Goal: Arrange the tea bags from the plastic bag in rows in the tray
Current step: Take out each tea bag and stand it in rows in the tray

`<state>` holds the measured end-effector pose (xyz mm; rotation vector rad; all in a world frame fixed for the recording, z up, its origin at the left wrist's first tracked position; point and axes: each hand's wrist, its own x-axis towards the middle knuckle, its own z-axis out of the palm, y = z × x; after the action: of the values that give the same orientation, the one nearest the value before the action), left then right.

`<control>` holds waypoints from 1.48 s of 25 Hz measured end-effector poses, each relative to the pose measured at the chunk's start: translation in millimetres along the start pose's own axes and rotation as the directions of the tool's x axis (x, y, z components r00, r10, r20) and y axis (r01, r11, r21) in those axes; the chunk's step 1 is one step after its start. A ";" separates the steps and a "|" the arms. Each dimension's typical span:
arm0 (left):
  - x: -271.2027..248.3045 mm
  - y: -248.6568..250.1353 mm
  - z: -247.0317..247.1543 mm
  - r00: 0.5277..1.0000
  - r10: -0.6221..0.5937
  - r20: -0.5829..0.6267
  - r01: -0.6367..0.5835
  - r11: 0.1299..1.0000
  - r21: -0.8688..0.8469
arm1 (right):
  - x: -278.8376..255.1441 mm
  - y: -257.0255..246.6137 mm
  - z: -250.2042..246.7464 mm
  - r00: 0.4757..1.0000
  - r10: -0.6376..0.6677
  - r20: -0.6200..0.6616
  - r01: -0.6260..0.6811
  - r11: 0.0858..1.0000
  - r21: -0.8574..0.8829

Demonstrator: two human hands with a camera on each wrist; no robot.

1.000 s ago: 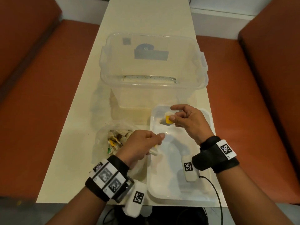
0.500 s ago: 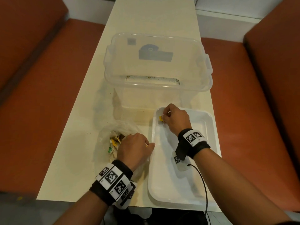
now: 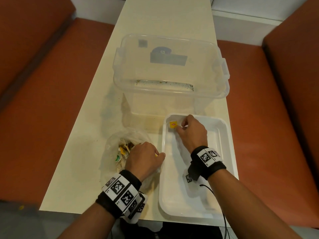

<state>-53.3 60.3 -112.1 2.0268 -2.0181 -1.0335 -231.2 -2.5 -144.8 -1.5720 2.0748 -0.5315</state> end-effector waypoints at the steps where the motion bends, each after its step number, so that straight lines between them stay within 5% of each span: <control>1: -0.2 0.9 -1.3 1.000 0.001 -0.004 0.000 1.000 0.012 | -1.5 2.9 -1.6 0.998 0.046 0.034 -0.045 0.998 -0.032; 5: -2.0 3.3 -4.7 1.000 -0.008 0.009 0.008 1.000 0.031 | 1.1 1.2 -1.3 0.963 0.061 0.262 -0.043 0.996 -0.077; 10: -5.5 2.6 -22.3 1.000 -0.007 -0.012 0.005 0.982 -0.191 | 5.4 -3.8 -4.6 0.957 0.042 0.287 -0.063 0.996 0.066; 11: -4.7 2.6 -26.5 1.000 -0.018 0.024 0.026 0.931 -0.364 | 2.8 -3.3 -7.2 0.956 0.043 0.289 -0.069 0.994 0.080; 14: -1.9 7.3 -37.7 0.989 -0.007 0.147 0.121 0.603 -0.789 | -17.9 -7.6 -24.6 0.954 0.064 0.292 -0.147 0.951 0.271; 18: 3.2 15.8 -43.9 0.980 0.076 0.184 0.129 0.463 -0.877 | -58.1 -26.0 -58.8 0.861 -0.032 0.508 -0.341 0.706 0.621; 21: 4.1 19.6 -44.2 0.974 0.121 0.193 0.114 0.472 -0.874 | -69.7 -29.9 -69.6 0.851 -0.107 0.514 -0.315 0.679 0.663; 30: 2.2 23.6 -42.2 0.976 0.084 0.203 0.144 0.450 -0.881 | -71.2 -19.4 -66.2 0.891 -0.066 0.449 -0.296 0.664 0.686; 37: 1.3 22.7 -37.5 0.989 0.057 0.136 0.064 0.664 -0.745 | -65.9 -7.0 -61.3 0.918 -0.073 0.390 -0.191 0.781 0.594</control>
<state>-53.3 42.1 -72.2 1.5118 -1.2564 -1.6972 -246.9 60.3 -81.9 -1.0930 1.4224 -0.7185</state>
